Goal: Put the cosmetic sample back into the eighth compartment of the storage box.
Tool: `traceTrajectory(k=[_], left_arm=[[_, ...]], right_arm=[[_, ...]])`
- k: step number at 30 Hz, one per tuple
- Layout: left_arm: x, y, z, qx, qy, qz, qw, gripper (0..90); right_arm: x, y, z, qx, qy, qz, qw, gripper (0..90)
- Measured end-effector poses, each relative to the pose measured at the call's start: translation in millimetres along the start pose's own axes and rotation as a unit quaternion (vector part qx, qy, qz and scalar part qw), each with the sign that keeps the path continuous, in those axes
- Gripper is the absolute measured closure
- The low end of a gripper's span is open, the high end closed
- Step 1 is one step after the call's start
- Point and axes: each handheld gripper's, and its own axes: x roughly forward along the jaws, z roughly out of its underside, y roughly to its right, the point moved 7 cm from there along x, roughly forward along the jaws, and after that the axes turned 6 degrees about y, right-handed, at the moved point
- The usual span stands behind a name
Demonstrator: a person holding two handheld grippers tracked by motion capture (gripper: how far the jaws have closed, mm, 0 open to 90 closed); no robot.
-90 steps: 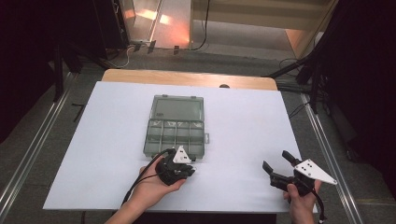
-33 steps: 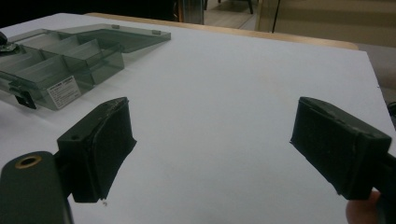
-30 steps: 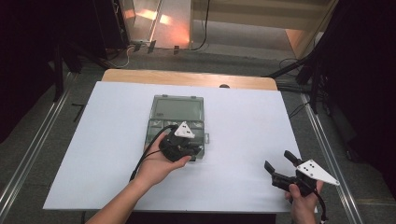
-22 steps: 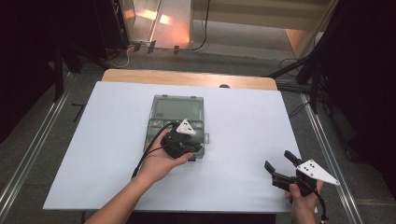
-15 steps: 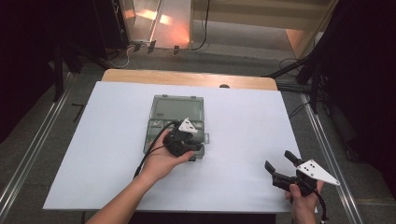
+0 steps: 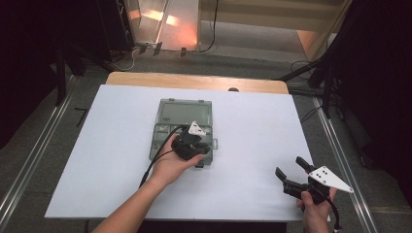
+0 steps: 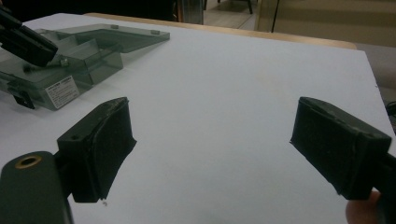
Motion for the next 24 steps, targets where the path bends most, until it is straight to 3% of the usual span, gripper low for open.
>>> traceTrajectory(k=[6, 11, 14, 16, 20, 22, 24], left_arm=[[-2.5, -4.0, -1.1, -0.011, 0.011, -0.009, 0.9998, 55.5], [-9.8, -8.5, -2.0, -0.016, 0.025, -0.007, 0.9995, 45.1], [-14.0, -10.7, -2.1, -0.025, 0.032, 0.005, 0.9992, 41.3], [-16.8, -13.0, -2.2, -0.026, 0.036, -0.002, 0.999, 32.6], [-22.8, -16.1, -2.2, -0.03, 0.047, 0.002, 0.9985, 24.1], [-24.4, -17.2, -0.4, -0.026, 0.039, 0.006, 0.9989, 22.5], [-24.5, -18.5, 2.2, -0.025, 0.028, 0.004, 0.9993, 14.0]], right_arm=[[1.3, -0.5, 0.9, -0.002, -0.001, -0.001, 1.0, 12.9], [3.2, -1.1, 1.5, -0.004, -0.003, -0.002, 1.0, 12.9], [3.2, -0.8, 0.8, -0.002, -0.003, -0.001, 1.0, 12.9], [3.4, -1.0, 0.9, -0.001, -0.003, 0.0, 1.0, 12.8], [4.8, -1.9, 0.5, -0.002, -0.005, -0.001, 1.0, 12.9], [6.1, -3.3, -0.1, -0.002, -0.008, -0.004, 1.0, 12.9], [6.8, -4.5, -1.4, -0.005, -0.007, -0.005, 0.9999, 12.9]])
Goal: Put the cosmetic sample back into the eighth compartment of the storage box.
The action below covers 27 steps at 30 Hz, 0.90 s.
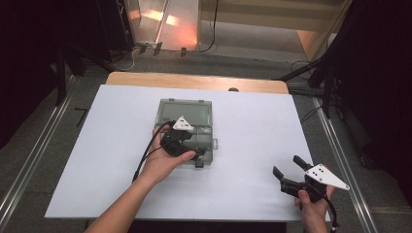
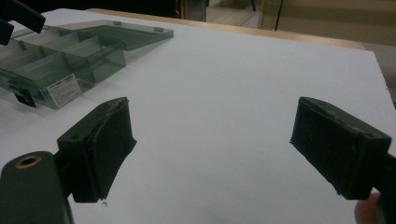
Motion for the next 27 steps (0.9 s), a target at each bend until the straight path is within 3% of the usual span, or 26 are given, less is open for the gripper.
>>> traceTrajectory(k=[5, 27], left_arm=[[-4.3, -4.1, 3.5, -0.002, -0.002, 0.016, 0.9999, 0.0], [-37.2, -43.1, 14.1, 0.003, 0.025, -0.016, 0.9996, 0.0]], right_arm=[[2.6, -1.8, -3.4, 0.007, 0.001, -0.001, 1.0, 12.9], [22.5, -13.7, -17.9, 0.002, -0.008, -0.01, 0.9999, 12.9]])
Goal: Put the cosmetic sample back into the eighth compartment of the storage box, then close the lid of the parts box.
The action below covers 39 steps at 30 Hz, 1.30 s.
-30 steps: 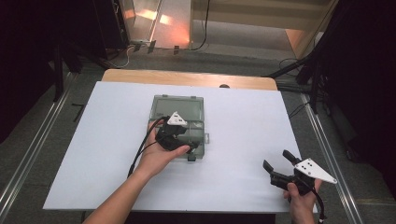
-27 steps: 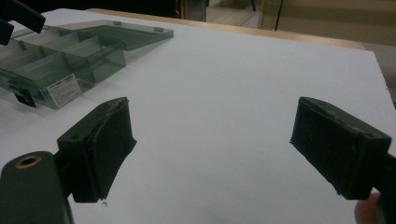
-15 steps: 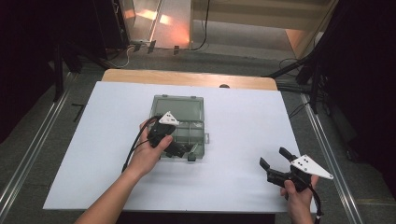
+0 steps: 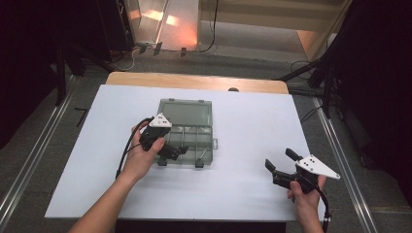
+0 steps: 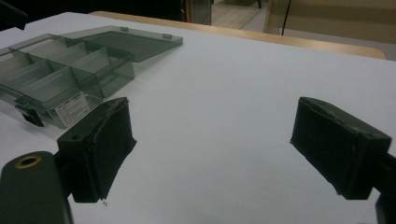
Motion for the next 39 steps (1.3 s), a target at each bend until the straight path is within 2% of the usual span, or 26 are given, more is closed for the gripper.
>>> traceTrajectory(k=[4, 10, 19, 21, 24, 30, 35, 39], left_arm=[[-3.6, -6.4, 1.0, 0.005, 0.011, -0.003, 0.9999, 0.0], [-6.8, -13.3, 2.7, 0.007, 0.01, -0.009, 0.9999, 0.0], [-16.0, -24.5, 3.2, -0.005, 0.03, -0.015, 0.9994, 0.0], [-17.6, -26.8, 4.4, -0.01, 0.032, -0.011, 0.9994, 0.0], [-19.9, -31.4, 6.2, -0.013, 0.033, -0.014, 0.9993, 0.0], [-24.2, -38.8, 6.5, -0.025, 0.043, -0.014, 0.9986, 0.0], [-26.1, -47.8, 7.6, -0.033, 0.051, -0.024, 0.9978, 0.0], [-27.2, -53.9, 9.1, -0.045, 0.057, -0.021, 0.9972, 0.0]], right_arm=[[4.4, -3.3, -3.0, -0.007, -0.002, -0.006, 1.0, 12.9], [13.8, -8.5, -9.0, -0.008, 0.0, -0.011, 0.9999, 12.8], [29.5, -19.6, -17.5, -0.015, -0.002, -0.023, 0.9996, 11.4], [32.8, -23.9, -20.0, -0.012, -0.001, -0.029, 0.9995, 11.1], [38.0, -31.7, -25.8, -0.002, 0.002, -0.045, 0.999, 10.3], [49.4, -46.9, -38.8, -0.011, 0.008, -0.06, 0.9981, 9.5], [61.0, -54.6, -47.4, -0.019, 0.009, -0.068, 0.9975, 7.5], [70.8, -60.2, -50.7, -0.02, 0.007, -0.076, 0.9969, 4.3]])
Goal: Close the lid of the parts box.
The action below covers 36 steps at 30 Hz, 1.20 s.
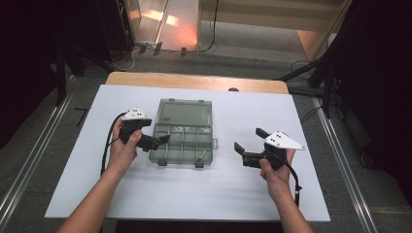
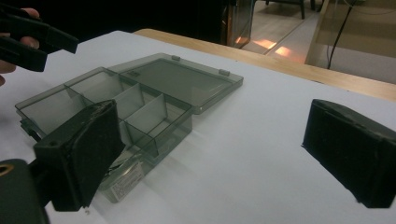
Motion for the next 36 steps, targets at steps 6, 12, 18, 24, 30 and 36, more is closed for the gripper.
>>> traceTrajectory(k=[6, 12, 18, 24, 30, 36], left_arm=[[1.0, -9.9, 0.9, -0.013, 0.005, -0.002, 0.9999, 0.0], [6.5, -17.8, 1.3, -0.028, 0.015, 0.002, 0.9995, 0.0], [8.1, -25.7, -3.2, -0.036, 0.034, -0.001, 0.9988, 0.0], [12.8, -29.8, -5.1, -0.034, 0.037, -0.012, 0.9987, 0.0], [18.7, -35.3, -9.4, -0.046, 0.037, -0.01, 0.9982, 0.0], [26.1, -37.5, -14.7, -0.055, 0.044, -0.007, 0.9975, 0.0]], right_arm=[[14.9, -4.8, -3.1, 0.001, -0.003, 0.001, 1.0, 3.5], [30.6, -10.1, -5.6, -0.004, -0.014, -0.002, 0.9999, 0.0], [46.8, -10.6, -8.1, -0.002, -0.025, 0.001, 0.9997, 0.0], [59.8, -10.6, -9.0, 0.003, -0.032, -0.006, 0.9995, 0.0], [72.8, -10.1, -9.8, 0.011, -0.038, -0.009, 0.9992, 0.0], [88.3, -12.9, -9.7, 0.013, -0.044, -0.008, 0.9989, 0.0]])
